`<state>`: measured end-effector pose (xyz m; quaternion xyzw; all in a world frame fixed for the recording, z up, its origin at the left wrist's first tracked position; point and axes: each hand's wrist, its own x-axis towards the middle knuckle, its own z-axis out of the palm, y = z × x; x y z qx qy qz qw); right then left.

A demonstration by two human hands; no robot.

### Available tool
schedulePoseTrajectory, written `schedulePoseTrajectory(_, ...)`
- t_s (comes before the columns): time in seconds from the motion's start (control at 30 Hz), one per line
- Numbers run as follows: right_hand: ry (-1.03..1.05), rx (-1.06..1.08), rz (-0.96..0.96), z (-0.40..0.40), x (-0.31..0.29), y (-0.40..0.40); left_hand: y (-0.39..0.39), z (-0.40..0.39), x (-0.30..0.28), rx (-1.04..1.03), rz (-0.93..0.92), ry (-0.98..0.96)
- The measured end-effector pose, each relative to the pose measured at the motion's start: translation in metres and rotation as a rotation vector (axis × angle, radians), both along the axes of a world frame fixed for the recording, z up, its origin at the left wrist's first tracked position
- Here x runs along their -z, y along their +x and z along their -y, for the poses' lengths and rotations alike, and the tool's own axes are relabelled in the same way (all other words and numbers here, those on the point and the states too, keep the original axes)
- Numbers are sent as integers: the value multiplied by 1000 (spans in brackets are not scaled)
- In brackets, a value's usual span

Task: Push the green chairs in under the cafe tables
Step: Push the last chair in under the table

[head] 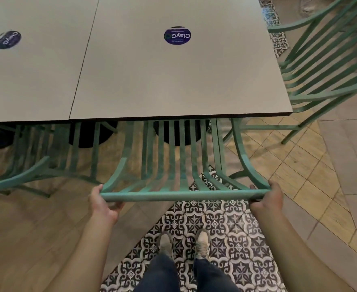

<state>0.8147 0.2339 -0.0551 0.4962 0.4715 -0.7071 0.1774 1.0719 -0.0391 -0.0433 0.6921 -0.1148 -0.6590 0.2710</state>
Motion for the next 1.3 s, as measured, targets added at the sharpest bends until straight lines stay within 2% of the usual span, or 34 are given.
schedulePoseTrajectory(0.67, 85, -14, -32, 12, -6, -23, -20, 5, 7, -48, 83, -15)
schedulePoseTrajectory(1.3, 61, -8, 11, 18, -6, -14, -12, 19, 12, -2, 40, -28)
